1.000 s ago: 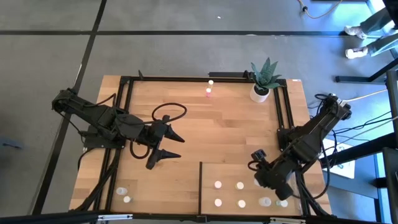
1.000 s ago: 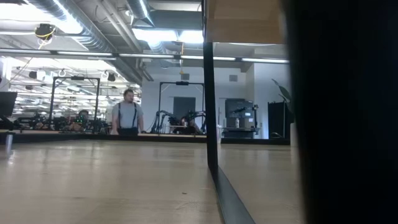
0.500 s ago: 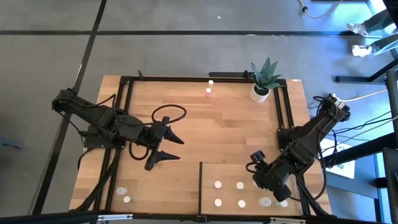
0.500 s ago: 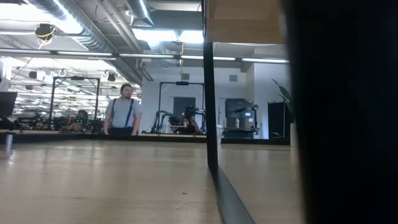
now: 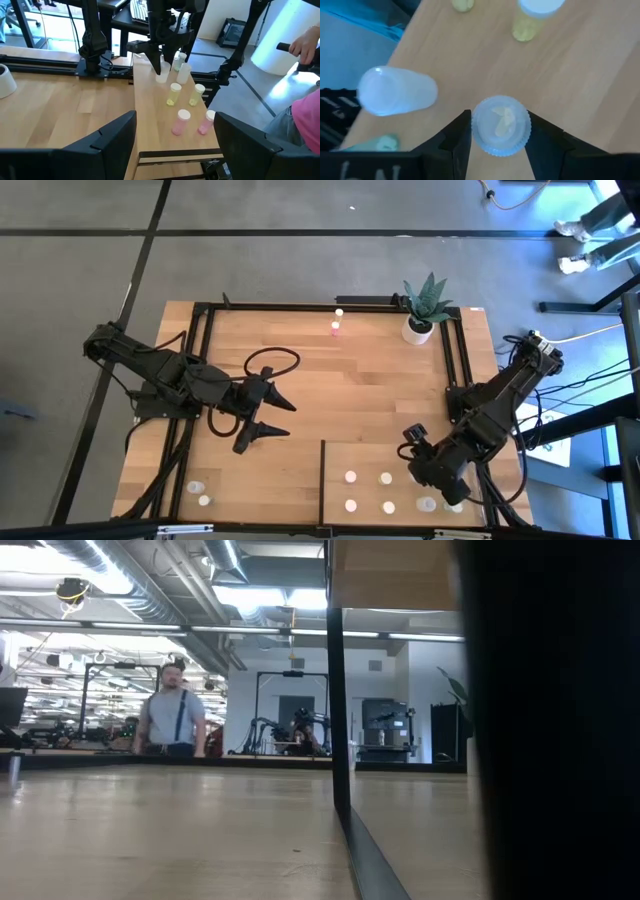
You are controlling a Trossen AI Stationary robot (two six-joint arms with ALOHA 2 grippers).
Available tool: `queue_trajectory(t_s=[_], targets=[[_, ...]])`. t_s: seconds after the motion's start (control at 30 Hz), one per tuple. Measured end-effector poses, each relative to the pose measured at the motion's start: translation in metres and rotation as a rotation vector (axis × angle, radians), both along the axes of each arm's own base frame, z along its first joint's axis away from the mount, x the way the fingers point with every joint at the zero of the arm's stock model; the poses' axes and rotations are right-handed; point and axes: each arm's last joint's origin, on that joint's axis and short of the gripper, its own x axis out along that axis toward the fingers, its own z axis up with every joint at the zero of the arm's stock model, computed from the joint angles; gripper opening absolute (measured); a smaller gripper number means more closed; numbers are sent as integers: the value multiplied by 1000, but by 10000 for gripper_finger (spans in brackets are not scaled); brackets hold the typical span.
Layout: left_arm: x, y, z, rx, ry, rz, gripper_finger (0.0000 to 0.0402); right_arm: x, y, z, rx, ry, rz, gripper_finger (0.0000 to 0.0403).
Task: Pick and place medicine bottles onto shelf by color
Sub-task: Put the top transparent pill bottle on the shelf aligned with the other transparent pill bottle
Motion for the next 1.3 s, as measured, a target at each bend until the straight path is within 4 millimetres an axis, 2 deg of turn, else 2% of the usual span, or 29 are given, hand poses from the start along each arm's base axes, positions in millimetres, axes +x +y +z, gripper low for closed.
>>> queue_trajectory(t_s=[0.27,0.57,1.3], targets=[[0,0,0,0,-1,0,259,0,0,0,6,7,-44,161],[0,0,0,-1,-1,1,259,0,0,0,6,7,-45,192],[0,0,0,-1,-1,1,259,-1,1,-1,38,43,-22,195]])
